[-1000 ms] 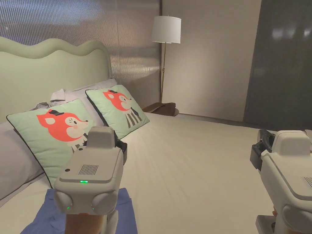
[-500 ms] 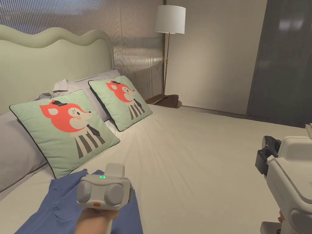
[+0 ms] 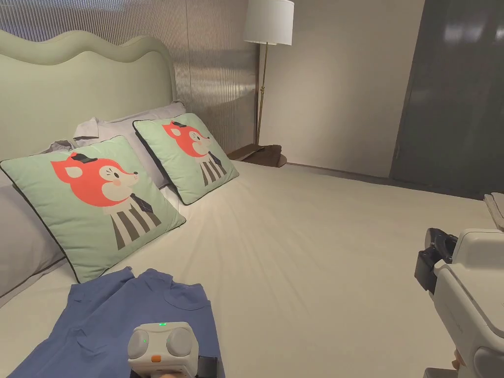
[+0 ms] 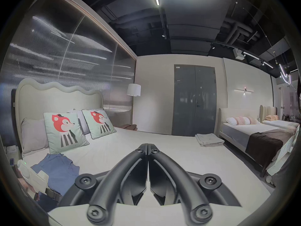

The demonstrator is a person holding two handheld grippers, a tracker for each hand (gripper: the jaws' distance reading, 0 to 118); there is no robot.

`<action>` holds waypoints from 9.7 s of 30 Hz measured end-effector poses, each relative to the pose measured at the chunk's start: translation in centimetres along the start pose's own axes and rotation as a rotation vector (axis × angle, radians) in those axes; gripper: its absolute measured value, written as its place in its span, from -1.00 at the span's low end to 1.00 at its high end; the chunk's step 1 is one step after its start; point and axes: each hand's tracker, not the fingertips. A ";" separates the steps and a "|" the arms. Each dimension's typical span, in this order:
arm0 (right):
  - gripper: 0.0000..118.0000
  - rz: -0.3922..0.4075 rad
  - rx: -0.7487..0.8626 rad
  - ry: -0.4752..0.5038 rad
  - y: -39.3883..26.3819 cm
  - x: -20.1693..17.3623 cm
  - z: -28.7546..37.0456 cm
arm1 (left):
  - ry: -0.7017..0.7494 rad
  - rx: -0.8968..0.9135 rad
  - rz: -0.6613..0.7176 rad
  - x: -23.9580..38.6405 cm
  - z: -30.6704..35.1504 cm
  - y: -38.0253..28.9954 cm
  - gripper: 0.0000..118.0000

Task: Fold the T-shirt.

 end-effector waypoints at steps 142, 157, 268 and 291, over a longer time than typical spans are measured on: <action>-0.88 -0.272 -0.596 -0.018 -14.7 19.2 2.2 | -0.329 0.343 -0.177 10.3 9.7 -12.7 -0.89; -0.89 -0.214 -0.009 -0.102 4.7 17.2 14.7 | -0.450 0.886 -0.057 7.2 25.3 -3.6 -0.89; -1.00 -0.054 -0.104 -0.364 -2.0 12.5 11.7 | -0.409 0.910 -0.273 14.4 21.3 -1.7 -0.99; -1.00 -0.082 -0.398 -0.381 -11.3 18.0 1.0 | -0.232 0.089 -0.343 24.3 -9.0 17.4 0.41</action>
